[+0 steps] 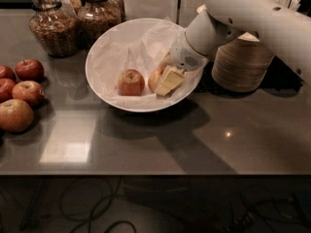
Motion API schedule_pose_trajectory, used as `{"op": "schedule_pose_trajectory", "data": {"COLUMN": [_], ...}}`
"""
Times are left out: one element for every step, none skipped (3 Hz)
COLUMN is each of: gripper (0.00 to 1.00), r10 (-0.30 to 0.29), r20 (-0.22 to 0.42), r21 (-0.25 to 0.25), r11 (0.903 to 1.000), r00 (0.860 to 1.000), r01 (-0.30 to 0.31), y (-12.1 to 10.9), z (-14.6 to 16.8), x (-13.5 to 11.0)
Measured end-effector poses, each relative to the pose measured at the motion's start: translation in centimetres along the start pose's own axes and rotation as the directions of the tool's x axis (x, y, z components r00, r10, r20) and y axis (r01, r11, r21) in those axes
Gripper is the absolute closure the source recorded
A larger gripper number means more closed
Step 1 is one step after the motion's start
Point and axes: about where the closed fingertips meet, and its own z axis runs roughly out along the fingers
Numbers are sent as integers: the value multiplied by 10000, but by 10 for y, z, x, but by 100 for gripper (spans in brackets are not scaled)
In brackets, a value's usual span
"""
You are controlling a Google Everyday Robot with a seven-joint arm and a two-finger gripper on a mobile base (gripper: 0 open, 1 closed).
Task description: Pick apple from white bowl
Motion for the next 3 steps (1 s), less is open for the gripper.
{"op": "schedule_pose_trajectory", "data": {"gripper": [100,100,100], "r10": [-65,-269,-437], "r20": [946,1946,2873], "r21": [185,281,405], "r11": [9998,9994,9986], "r00": [9955,9805,9569], "r01": [47,219,334], "y": [-1,-1,-2], "z": [-19,-40,-67], "x": [-14,-33,-48]}}
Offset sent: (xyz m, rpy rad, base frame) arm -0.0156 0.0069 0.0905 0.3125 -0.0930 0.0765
